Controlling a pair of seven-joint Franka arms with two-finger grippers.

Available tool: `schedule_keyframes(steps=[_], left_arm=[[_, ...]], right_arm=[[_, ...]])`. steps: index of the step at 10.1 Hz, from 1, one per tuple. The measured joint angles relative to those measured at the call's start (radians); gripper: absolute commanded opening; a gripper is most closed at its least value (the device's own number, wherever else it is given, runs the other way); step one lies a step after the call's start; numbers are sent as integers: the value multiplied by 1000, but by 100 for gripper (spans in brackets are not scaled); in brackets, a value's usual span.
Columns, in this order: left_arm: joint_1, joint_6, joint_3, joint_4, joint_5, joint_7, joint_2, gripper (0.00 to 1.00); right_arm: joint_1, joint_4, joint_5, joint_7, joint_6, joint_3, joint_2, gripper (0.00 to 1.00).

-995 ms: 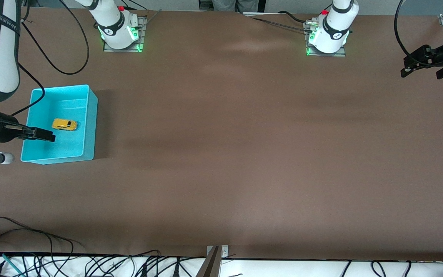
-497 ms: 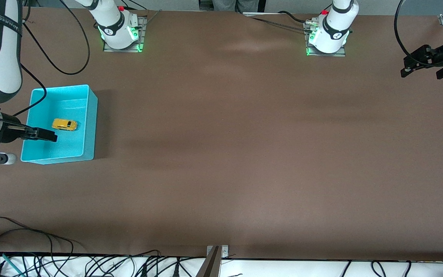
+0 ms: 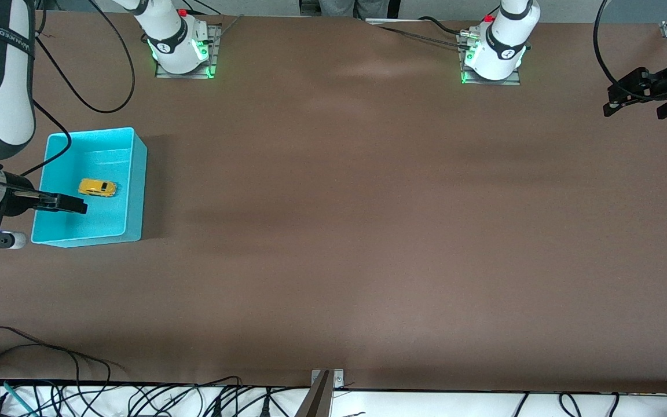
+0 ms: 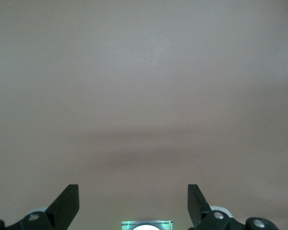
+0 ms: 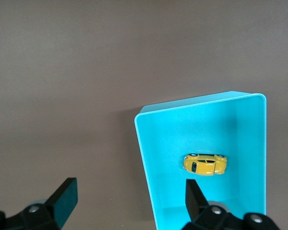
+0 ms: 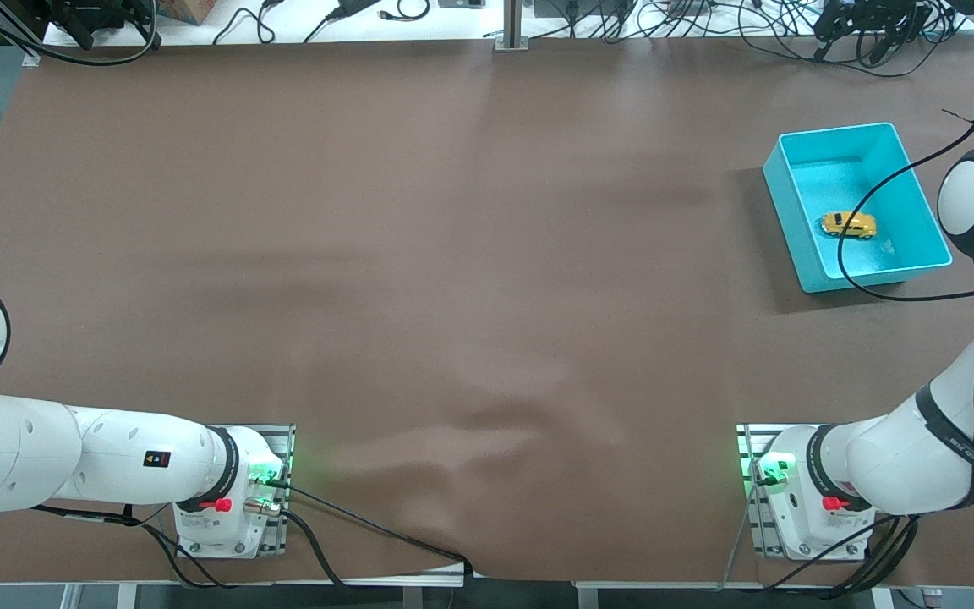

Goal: Wind up and store yellow beetle car

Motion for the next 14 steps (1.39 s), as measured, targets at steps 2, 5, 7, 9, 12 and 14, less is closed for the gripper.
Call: schedule_keyframes(steps=[2, 5, 7, 9, 12, 14], left_arm=[[0, 0, 0, 0, 0, 0, 0, 100], [0, 0, 0, 0, 0, 0, 0, 100], [0, 0, 0, 0, 0, 0, 0, 100], [0, 0, 0, 0, 0, 0, 0, 100], [0, 0, 0, 0, 0, 0, 0, 100], [0, 0, 0, 0, 0, 0, 0, 100]], right_arm=[[0, 0, 0, 0, 0, 0, 0, 100], [0, 0, 0, 0, -1, 0, 0, 100], [0, 0, 0, 0, -1, 0, 0, 100], [-1, 0, 0, 0, -2, -2, 0, 100], [-4, 0, 0, 2, -2, -9, 0, 100], [-5, 0, 0, 2, -16, -15, -1, 100]])
